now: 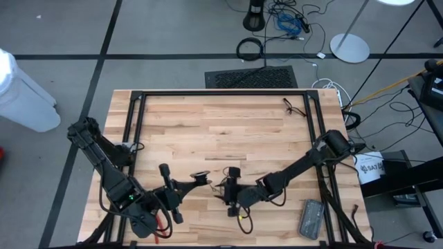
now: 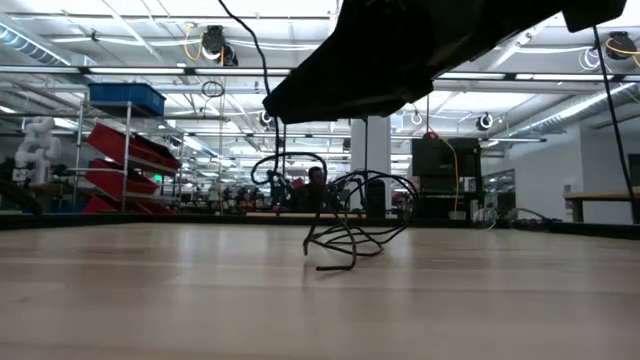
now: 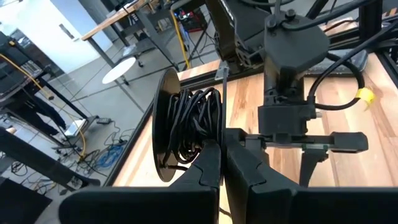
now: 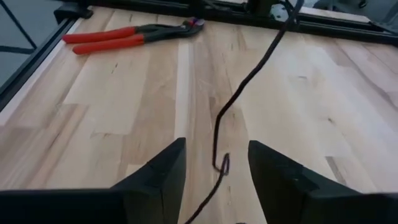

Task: Coil cords
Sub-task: Coil the black wire onto the black spool

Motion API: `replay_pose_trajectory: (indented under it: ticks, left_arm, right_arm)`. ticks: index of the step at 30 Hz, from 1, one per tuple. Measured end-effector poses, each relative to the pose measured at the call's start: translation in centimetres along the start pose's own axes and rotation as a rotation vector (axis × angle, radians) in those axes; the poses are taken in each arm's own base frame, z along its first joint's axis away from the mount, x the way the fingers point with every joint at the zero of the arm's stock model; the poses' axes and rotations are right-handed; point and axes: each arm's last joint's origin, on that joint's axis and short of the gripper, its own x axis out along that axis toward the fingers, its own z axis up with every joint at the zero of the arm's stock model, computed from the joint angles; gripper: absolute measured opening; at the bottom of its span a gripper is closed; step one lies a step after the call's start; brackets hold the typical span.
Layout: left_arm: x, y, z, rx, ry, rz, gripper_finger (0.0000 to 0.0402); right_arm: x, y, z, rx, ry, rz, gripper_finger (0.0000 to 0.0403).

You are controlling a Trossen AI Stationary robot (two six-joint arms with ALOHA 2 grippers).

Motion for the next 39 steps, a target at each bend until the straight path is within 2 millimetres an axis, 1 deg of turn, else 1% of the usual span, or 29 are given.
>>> replay_pose_trajectory:
  ticks: [3,7,10,14,15,17,20,23,28,34,37,39]
  left_arm:
    - [0.0,0.0,0.0,-0.001,0.001,-0.006,0.0008]
    - [0.0,-0.1,0.0,-0.021,0.000,-0.013,0.0008]
    - [0.0,-0.1,0.0,-0.030,0.000,-0.014,0.0008]
    - [0.0,-0.1,0.0,-0.030,0.000,-0.014,0.0008]
    - [0.0,-0.1,0.0,-0.030,0.000,-0.014,0.0008]
    - [0.0,-0.1,0.0,-0.024,0.002,-0.021,0.0008]
    - [0.0,-0.2,0.0,-0.018,0.013,-0.056,0.0008]
    - [0.0,-0.3,-0.1,0.006,0.027,-0.110,0.0008]
    - [0.0,-0.4,-0.3,0.022,0.045,-0.150,0.0008]
    - [0.0,-0.3,-0.6,0.048,0.064,-0.150,0.0008]
    - [0.1,-0.3,-0.5,0.045,0.065,-0.147,0.0008]
    - [0.3,-0.2,-0.5,0.032,0.070,-0.145,0.0008]
  right_arm:
    - [0.1,-0.1,0.4,0.009,-0.031,0.002,0.0147]
    - [0.1,-0.1,0.7,0.018,-0.064,0.011,0.0114]
    - [0.1,-0.1,0.8,0.018,-0.065,0.012,0.0078]
    - [0.1,-0.1,0.7,-0.008,-0.062,0.010,0.0015]
    - [0.1,-0.1,0.8,-0.016,-0.063,0.009,0.0008]
    - [-0.1,-0.2,1.0,-0.015,-0.067,0.008,0.0007]
    - [-0.8,-0.4,1.4,-0.032,-0.039,0.009,0.0002]
    - [-2.4,-0.8,1.9,-0.056,0.032,0.009,0.0001]
    - [-6.2,-1.3,3.1,-0.057,0.132,0.019,0.0001]
    - [-10.8,-1.1,4.8,-0.013,0.148,0.118,0.0000]
    - [-12.6,-0.6,5.4,-0.007,0.119,0.162,0.0000]
    - [-13.4,-0.3,5.7,-0.003,0.098,0.184,0.0000]
